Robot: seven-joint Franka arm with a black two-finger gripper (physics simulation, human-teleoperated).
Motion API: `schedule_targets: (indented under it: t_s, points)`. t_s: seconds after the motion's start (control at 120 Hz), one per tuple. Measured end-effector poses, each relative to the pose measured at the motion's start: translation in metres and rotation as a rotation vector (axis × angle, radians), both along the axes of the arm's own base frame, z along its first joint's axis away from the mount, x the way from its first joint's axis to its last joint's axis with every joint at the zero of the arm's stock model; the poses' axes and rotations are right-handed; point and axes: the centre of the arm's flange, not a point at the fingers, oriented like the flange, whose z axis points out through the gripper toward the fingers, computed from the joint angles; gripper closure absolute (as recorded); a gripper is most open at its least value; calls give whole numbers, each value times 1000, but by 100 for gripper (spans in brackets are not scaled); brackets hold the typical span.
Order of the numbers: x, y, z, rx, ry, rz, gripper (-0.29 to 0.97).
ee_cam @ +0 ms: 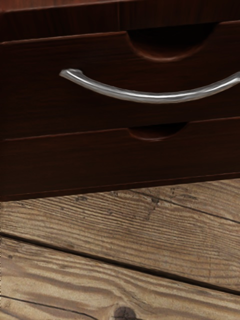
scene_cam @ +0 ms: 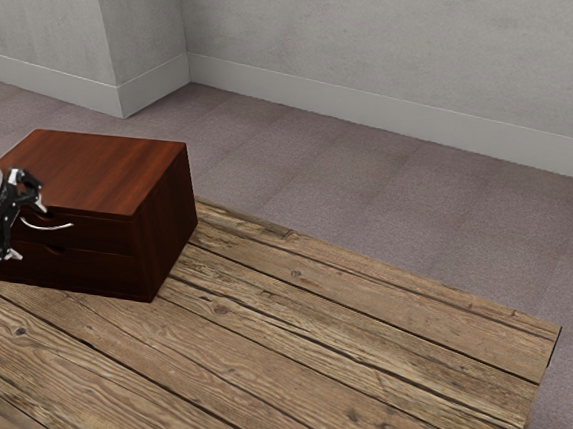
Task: Pull the drawer handle with one arm to open the drawer
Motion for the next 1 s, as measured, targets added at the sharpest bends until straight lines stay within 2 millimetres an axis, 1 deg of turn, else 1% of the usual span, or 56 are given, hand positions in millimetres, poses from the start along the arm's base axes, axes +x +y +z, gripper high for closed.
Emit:
schedule_targets:
  t_s: [0.075,0.217,0.383,0.567,1.0]
  points:
    - [-1,4,-1,-5,-9,27,5]
    - [2,9,-12,-11,-10,59,11]
    - [5,10,-15,-9,-29,82,15]
    - [10,13,-26,-11,-25,102,16]
    - [18,21,-38,-10,-25,139,18]
